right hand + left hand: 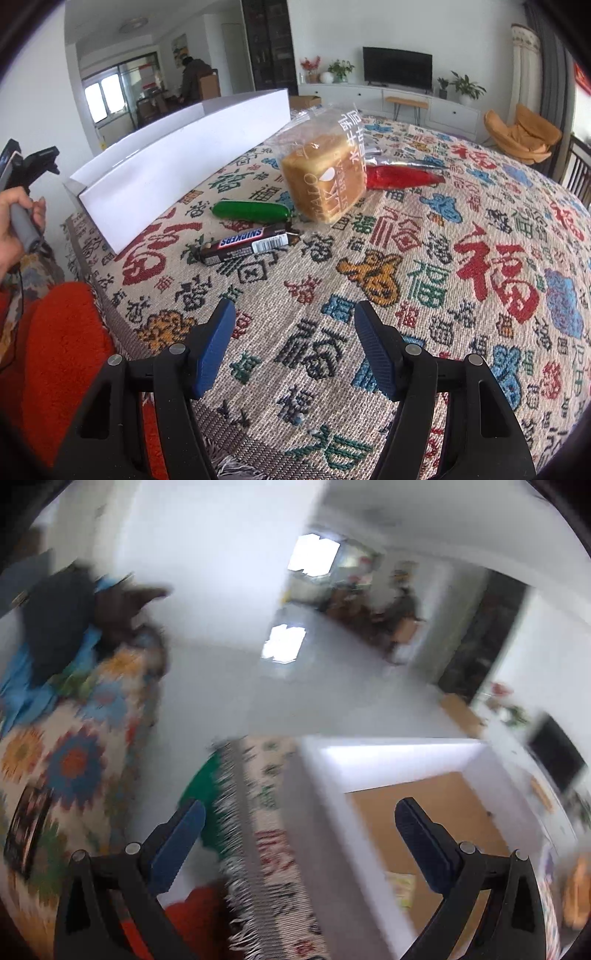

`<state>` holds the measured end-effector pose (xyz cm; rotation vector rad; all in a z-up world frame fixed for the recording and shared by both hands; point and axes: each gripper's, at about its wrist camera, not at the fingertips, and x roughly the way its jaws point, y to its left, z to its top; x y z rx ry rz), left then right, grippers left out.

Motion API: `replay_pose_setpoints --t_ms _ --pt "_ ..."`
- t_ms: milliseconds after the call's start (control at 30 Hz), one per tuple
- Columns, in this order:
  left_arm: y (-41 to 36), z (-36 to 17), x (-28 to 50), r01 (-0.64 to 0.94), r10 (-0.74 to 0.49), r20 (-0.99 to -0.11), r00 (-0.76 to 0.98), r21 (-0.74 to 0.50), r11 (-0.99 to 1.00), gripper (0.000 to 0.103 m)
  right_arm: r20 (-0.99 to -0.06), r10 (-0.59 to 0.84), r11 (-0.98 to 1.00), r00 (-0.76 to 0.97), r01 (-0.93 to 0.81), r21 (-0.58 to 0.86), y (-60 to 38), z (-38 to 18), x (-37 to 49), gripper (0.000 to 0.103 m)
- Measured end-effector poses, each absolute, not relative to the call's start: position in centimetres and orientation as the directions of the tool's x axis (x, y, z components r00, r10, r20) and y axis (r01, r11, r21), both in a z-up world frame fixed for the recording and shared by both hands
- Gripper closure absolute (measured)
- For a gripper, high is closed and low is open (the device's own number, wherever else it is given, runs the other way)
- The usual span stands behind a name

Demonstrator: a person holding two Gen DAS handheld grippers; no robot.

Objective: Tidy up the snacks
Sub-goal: 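Withdraw both grippers from the box back toward the table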

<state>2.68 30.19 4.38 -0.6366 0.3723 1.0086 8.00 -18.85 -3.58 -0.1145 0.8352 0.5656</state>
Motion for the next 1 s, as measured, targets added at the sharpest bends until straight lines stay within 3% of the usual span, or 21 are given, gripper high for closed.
replay_pose_setpoints --t_ms 67,167,267,333,400,600,700,833,1000 --pt "28.9 6.2 5.2 -0.752 0.555 -0.523 0.647 -0.317 0.578 0.001 -0.722 0.441 0.845 0.533 -0.518 0.134 -18.8 -3.5 7.9 0.033" --pt "26.1 6.9 10.0 -0.503 0.283 -0.522 0.805 -0.346 0.792 0.000 -0.718 0.455 0.832 0.526 -0.538 0.134 -18.3 -3.5 7.4 0.033" --pt "23.3 5.2 15.0 -0.374 0.131 -0.628 0.767 -0.271 0.887 0.000 -0.726 0.464 0.823 0.507 -0.550 0.143 -18.1 -3.7 7.1 0.033" --pt "22.2 4.2 16.8 -0.361 0.135 -0.682 0.718 -0.200 0.911 0.001 -0.728 0.462 0.823 0.506 -0.551 0.139 -18.3 -3.6 6.8 0.033" --pt "22.3 4.7 16.9 -0.380 0.174 -0.680 0.712 -0.165 0.910 0.001 -0.728 0.453 0.827 0.514 -0.548 0.128 -18.7 -3.5 6.6 0.033" --pt "25.5 4.0 13.1 -0.471 0.181 -0.687 0.704 -0.260 0.843 0.001 -0.736 0.435 0.845 0.519 -0.518 0.135 -19.4 -3.6 6.9 0.033" --pt "26.2 4.3 11.2 -0.477 0.185 -0.646 0.741 -0.311 0.822 0.001 -0.733 0.441 0.836 0.518 -0.535 0.126 -18.7 -3.5 6.6 0.033" --pt "25.2 5.7 12.4 -0.440 0.237 -0.582 0.778 -0.236 0.867 0.001 -0.738 0.459 0.815 0.495 -0.565 0.128 -17.6 -3.4 6.3 0.033" --pt "23.2 3.3 17.3 -0.385 0.250 -0.688 0.681 -0.047 0.922 0.002 -0.728 0.457 0.811 0.511 -0.575 0.105 -17.5 -2.7 5.6 0.033"
